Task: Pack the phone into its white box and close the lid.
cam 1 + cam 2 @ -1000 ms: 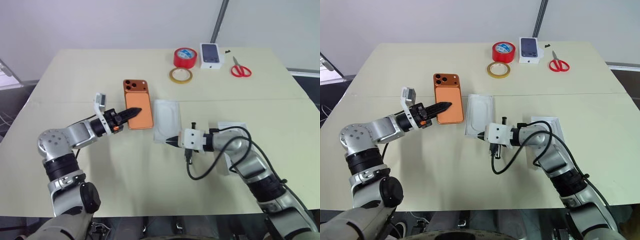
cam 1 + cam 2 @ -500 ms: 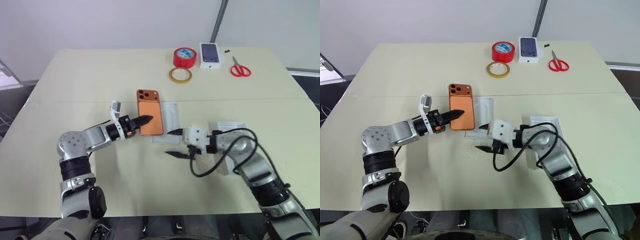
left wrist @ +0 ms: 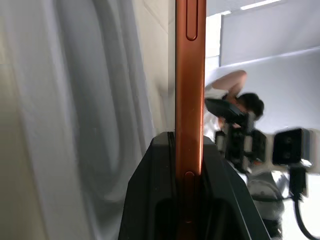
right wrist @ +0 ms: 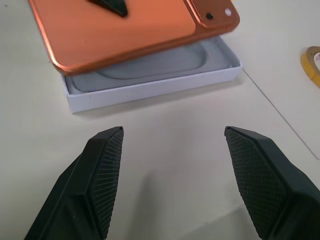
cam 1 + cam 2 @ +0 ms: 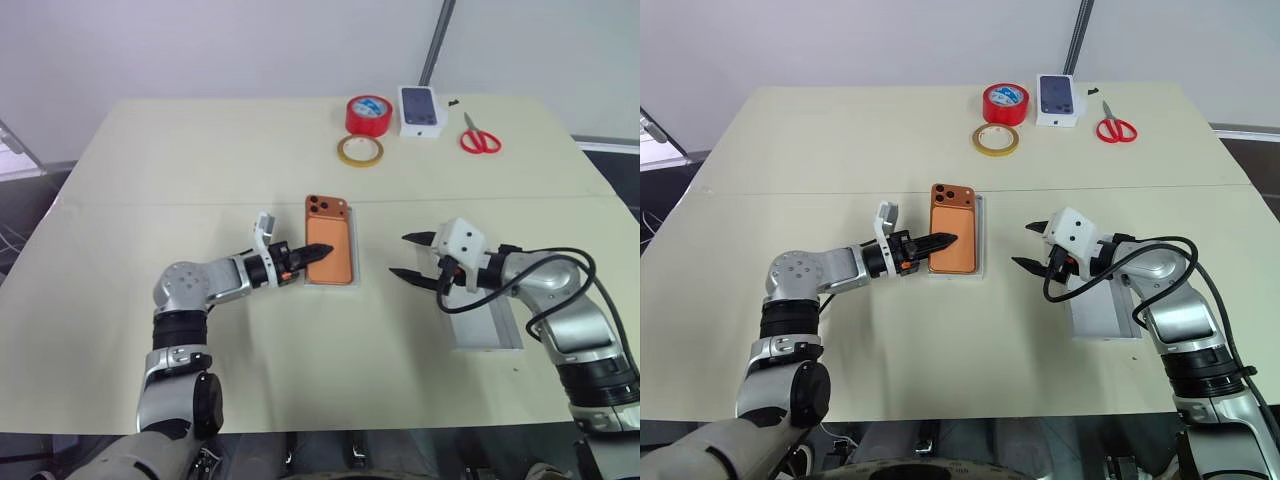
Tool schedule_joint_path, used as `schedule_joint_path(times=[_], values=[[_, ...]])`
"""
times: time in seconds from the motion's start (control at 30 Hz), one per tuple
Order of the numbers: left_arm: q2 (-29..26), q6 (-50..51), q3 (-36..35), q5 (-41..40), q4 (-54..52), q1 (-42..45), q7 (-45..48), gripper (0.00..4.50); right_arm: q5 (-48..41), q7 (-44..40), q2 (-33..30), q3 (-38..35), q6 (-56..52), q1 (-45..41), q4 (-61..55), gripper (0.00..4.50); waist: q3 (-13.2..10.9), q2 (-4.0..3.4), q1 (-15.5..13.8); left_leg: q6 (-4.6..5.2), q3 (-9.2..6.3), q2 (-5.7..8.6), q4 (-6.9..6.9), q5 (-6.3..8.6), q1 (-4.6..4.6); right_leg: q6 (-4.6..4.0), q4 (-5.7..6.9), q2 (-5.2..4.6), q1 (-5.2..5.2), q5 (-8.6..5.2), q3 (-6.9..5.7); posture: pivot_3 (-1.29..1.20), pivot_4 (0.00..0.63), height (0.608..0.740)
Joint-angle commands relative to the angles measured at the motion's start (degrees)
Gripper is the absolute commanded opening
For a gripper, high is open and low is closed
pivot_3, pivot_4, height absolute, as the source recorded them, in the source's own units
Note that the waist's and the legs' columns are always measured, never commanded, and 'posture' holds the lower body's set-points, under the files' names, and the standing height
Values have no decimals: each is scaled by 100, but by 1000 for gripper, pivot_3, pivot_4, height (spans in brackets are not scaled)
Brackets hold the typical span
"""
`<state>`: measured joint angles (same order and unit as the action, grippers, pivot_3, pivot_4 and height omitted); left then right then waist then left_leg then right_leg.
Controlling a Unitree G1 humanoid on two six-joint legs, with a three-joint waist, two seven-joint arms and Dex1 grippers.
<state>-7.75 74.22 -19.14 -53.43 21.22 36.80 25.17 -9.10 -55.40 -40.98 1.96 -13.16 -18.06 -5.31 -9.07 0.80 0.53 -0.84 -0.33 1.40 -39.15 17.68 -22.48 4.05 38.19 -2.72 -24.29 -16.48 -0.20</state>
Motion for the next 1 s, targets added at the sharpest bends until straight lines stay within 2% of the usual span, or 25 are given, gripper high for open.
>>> schedule_joint_path(times=[0.03,0.1,0.27,0.83,1.0], values=[[12,-172,93,27,-82,269,180,974,16,77,14,-20,146,-45,-79,3434,0,0,-4,0,0,0,0,0,-1,0,-1,0,0,0,0,0,150,740],[31,-237,54,39,-98,302,135,1548,31,98,26,8,154,-66,-81,3434,0,0,-5,0,0,0,1,0,-1,0,-1,0,0,0,0,0,150,740],[-153,-60,354,194,-271,282,238,3984,125,104,20,123,243,-47,-72,3434,1,-2,1,0,0,0,1,0,0,0,0,0,0,0,0,0,150,740],[-659,595,169,-4,-1343,334,-14,3984,209,136,189,337,410,-202,136,3434,1,-1,1,0,0,0,0,0,4,0,0,0,5,0,0,0,150,740],[-999,829,-214,-127,-1514,370,-122,3984,235,154,213,367,482,-232,223,3434,1,-2,22,-2,-1,-1,1,-1,5,0,2,1,4,0,0,0,150,740]])
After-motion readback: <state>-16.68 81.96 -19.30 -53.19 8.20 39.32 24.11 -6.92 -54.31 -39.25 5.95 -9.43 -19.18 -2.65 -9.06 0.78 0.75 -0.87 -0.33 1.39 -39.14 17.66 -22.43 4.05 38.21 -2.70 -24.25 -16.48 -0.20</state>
